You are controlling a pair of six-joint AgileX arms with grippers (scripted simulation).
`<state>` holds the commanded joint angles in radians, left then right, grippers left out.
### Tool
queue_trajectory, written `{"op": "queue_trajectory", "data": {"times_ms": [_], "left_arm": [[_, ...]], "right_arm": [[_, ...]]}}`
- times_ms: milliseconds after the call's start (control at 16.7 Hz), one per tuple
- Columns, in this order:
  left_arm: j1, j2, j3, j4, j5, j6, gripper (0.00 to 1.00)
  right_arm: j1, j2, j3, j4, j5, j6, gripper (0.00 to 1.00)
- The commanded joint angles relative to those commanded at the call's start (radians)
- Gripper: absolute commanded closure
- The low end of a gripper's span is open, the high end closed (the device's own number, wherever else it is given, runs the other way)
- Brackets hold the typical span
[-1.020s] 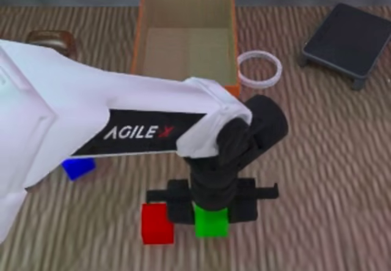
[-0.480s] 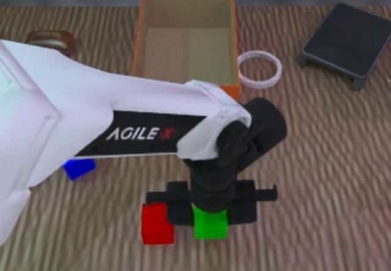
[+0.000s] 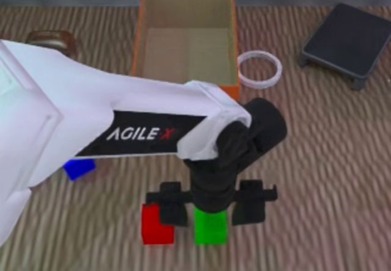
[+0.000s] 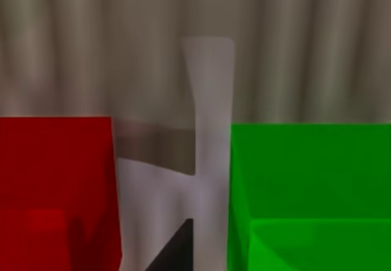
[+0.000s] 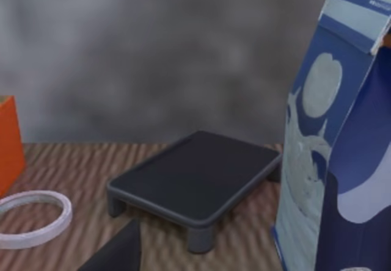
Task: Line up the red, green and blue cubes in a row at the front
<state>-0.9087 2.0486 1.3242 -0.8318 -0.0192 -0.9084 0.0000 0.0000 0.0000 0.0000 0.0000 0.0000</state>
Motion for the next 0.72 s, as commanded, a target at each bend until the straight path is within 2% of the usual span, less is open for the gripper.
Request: {"op": "queue_trajectory", "data": {"times_ms": [720], "left_arm": [[-0.002, -0.015, 0.030, -0.042, 0.000, 0.000, 0.00]], "right_arm": [[0.000, 0.000, 0.000, 0.000, 0.000, 0.000, 0.00]]}}
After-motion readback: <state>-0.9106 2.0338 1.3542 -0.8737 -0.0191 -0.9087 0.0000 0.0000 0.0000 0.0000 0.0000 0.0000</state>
